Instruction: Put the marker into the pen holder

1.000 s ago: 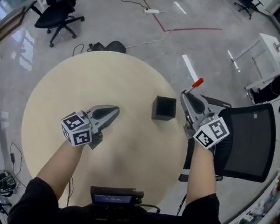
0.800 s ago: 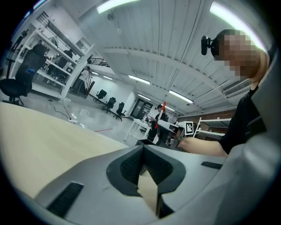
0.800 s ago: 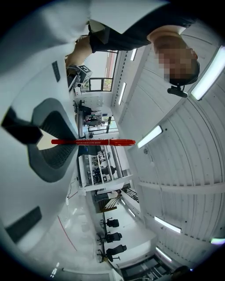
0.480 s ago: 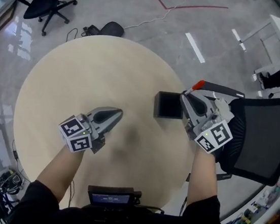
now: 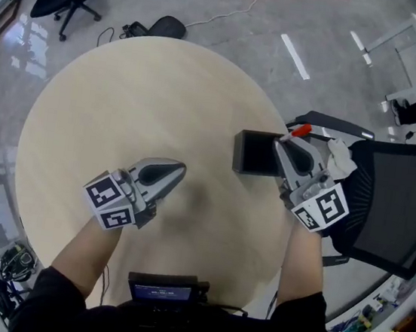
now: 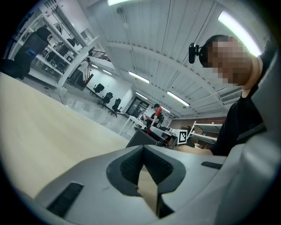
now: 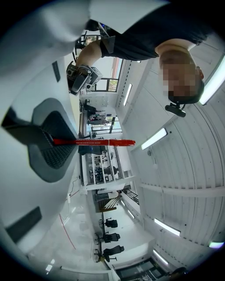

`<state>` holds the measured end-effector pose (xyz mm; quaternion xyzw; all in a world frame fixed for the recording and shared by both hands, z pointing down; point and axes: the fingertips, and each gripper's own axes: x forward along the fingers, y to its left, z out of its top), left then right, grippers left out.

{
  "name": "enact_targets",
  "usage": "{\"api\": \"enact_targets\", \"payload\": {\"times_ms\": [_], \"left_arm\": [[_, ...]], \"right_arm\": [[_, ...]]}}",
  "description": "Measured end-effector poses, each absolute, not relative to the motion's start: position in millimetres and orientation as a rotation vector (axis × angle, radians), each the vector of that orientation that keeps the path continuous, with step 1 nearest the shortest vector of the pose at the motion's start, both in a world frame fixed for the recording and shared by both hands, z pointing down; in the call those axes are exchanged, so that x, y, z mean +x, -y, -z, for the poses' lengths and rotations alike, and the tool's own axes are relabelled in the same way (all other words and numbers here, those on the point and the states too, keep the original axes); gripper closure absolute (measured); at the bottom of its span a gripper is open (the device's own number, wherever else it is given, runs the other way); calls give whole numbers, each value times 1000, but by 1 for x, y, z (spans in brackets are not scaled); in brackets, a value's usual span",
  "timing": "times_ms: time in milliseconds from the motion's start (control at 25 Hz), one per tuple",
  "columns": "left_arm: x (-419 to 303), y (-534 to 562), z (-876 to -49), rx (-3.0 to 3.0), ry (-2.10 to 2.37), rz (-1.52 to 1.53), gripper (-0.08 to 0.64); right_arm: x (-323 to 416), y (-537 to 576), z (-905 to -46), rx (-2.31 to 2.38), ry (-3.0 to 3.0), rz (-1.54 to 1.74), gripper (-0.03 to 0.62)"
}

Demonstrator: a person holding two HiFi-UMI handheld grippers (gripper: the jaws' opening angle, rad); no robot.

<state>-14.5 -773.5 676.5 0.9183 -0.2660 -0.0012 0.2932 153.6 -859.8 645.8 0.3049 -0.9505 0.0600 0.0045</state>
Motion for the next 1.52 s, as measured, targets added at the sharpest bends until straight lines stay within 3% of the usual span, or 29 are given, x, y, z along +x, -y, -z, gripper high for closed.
{"api": "enact_targets", "payload": {"times_ms": [1520], "left_arm": [[-10,769,-656,2491,702,39,565]], "right_arm": [[166,864,-629,1065,2993,-206,557]]}}
